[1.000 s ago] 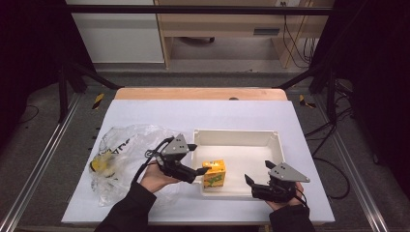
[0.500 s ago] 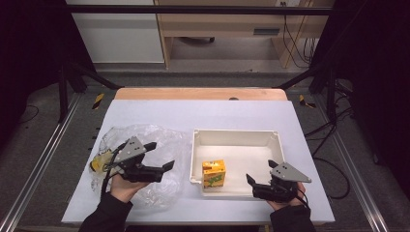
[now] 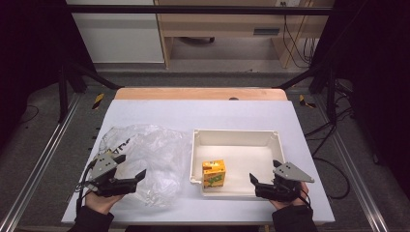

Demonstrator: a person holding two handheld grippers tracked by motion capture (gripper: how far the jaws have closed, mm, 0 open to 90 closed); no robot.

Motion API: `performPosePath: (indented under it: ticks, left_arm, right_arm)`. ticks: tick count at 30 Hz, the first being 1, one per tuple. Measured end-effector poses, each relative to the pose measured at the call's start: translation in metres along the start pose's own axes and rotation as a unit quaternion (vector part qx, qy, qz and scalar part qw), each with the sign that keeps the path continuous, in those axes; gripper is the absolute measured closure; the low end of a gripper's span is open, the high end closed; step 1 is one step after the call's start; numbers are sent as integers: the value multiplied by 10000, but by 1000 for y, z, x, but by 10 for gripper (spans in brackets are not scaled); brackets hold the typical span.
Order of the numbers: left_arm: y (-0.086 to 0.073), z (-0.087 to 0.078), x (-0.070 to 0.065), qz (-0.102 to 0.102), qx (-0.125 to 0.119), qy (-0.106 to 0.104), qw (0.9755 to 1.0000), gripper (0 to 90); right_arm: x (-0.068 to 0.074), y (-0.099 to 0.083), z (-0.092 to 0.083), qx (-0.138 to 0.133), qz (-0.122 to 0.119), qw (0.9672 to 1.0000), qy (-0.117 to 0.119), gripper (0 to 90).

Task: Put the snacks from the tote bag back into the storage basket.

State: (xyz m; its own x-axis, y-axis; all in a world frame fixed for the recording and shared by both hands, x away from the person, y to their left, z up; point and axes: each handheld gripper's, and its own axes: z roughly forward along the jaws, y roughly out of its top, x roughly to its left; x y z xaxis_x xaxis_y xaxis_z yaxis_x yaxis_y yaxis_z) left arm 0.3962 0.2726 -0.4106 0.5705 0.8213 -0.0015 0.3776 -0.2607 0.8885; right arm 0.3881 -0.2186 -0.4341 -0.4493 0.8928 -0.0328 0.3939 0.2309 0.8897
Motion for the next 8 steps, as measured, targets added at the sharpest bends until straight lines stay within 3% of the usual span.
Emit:
performPosePath:
  ticks: [8]
  left_arm:
    - [-19,-7,17,-271,64,179,9995,107]
  right_arm:
    - [1,0,0,4,-39,10000,-24,84]
